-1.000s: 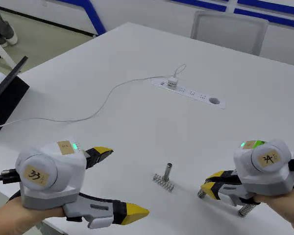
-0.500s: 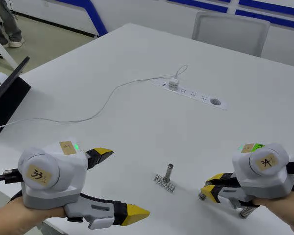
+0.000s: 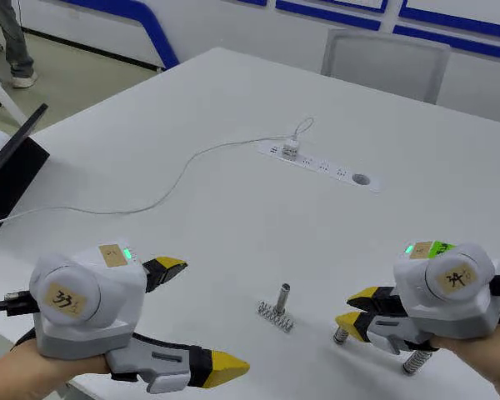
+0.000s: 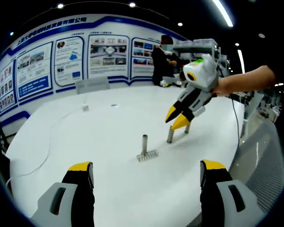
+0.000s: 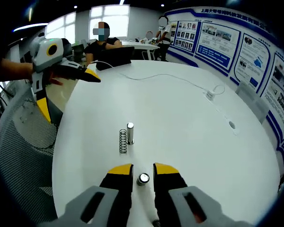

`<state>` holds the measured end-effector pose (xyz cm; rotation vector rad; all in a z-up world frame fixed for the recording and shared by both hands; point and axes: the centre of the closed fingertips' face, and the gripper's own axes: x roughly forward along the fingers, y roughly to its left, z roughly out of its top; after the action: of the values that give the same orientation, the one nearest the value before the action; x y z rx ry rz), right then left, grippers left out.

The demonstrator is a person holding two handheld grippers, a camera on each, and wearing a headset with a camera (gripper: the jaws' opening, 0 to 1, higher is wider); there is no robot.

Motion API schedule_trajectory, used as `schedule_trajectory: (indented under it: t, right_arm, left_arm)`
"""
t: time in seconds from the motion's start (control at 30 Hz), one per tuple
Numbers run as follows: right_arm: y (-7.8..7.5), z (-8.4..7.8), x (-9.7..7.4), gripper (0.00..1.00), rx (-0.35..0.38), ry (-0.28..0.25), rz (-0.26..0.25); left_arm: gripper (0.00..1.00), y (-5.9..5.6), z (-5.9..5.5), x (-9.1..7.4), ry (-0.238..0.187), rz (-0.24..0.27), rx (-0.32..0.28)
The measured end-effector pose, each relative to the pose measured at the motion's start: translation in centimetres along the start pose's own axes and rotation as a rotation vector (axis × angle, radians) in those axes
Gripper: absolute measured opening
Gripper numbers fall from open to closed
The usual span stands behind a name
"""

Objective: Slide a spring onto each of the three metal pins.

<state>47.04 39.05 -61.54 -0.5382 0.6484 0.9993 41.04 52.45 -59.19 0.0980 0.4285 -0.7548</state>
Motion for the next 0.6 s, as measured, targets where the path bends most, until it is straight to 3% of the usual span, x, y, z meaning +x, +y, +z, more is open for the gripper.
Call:
schedule_trajectory:
  t: [0.2, 0.6]
  right_arm:
    - [1.1, 1.3, 0.5, 0.18, -0.022, -0.022, 0.022]
    - [2.7, 1.8, 2.7, 0.18, -0.045, 0.001, 0.066]
  left_arm:
    - [0.95, 0.1, 0.0, 0.0, -0.001, 0.003, -0.003]
    - [0.96, -0.5, -0.3, 0.2, 0.021, -0.022, 0.025]
